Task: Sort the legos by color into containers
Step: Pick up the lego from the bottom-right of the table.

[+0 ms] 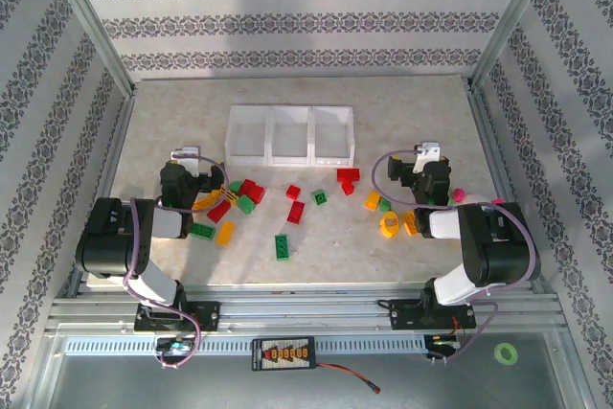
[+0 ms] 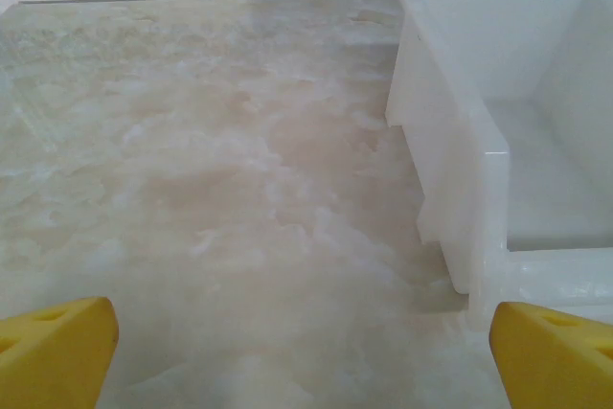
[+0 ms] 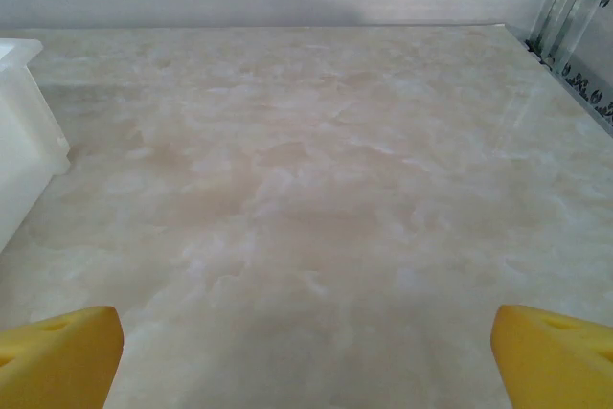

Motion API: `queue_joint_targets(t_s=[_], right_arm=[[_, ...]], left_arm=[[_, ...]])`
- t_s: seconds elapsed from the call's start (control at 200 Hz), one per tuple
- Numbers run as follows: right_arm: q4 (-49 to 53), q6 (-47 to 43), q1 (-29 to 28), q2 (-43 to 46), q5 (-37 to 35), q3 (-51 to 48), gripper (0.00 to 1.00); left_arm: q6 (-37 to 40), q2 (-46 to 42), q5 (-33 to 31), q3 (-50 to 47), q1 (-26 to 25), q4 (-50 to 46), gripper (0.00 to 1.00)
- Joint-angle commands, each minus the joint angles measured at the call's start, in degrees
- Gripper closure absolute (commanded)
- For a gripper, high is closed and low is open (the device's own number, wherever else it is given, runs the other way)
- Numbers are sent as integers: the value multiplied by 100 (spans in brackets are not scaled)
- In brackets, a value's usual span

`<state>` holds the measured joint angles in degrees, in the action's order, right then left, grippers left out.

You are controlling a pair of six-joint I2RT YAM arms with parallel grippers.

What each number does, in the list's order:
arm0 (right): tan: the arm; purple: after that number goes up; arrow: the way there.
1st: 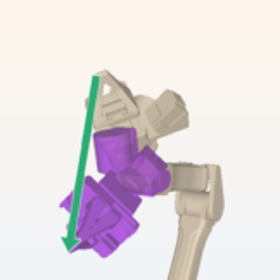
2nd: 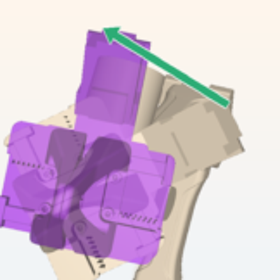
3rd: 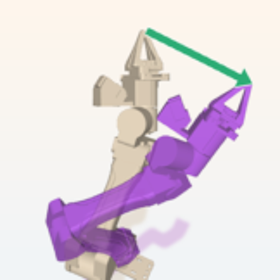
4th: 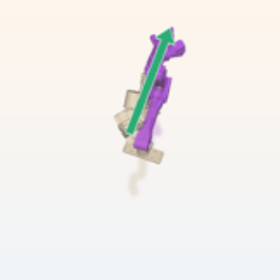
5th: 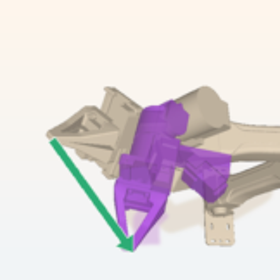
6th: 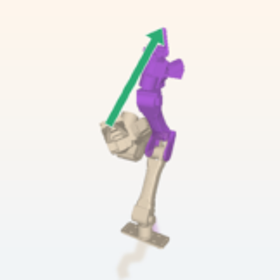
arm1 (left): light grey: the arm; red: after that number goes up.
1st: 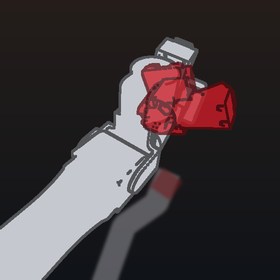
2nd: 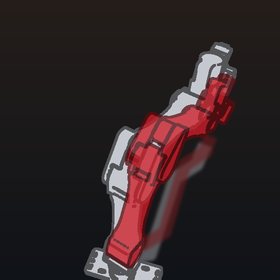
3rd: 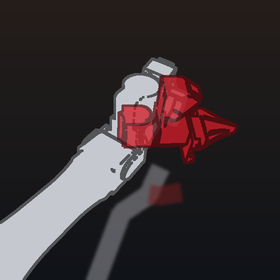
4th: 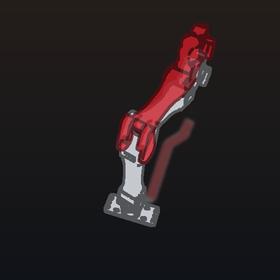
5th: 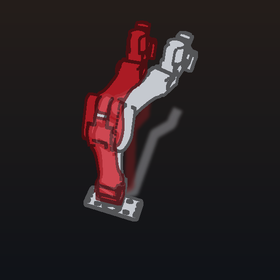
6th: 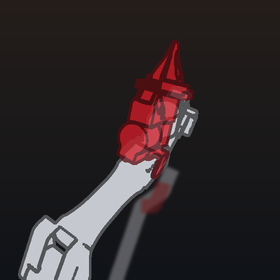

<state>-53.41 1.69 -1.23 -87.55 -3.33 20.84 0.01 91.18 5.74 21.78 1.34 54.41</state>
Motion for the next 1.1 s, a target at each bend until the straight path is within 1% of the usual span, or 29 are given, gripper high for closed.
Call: queue_joint_targets(t_s=[0.0, 0.44, 0.605, 0.824, 0.884, 0.974, 1.094], right_arm=[[-110, 41, 20, -4, 34, 60, 2], [-108, 48, 27, -13, 35, 60, 2], [-108, 49, 27, -9, 43, 60, 2], [-118, 39, 27, 1, 28, 52, 2], [-118, 80, 27, 50, -59, 36, 2], [140, 53, 18, 371, -52, 41, 2], [920, -11, -32, 1012, -67, 173, 2]], left_arm=[[-11, 6, -73, 63, 5, -45, 1], [-19, 5, -55, 63, 8, -52, 1], [-217, -3, -574, -118, 6, 294, 1], [-212, -1, -578, -95, 6, 246, 1], [-204, -28, -604, -175, 2, 393, 1], [-203, -329, -660, -359, -11, 470, 1], [-178, -1105, -675, -442, -20, -53, 1]])
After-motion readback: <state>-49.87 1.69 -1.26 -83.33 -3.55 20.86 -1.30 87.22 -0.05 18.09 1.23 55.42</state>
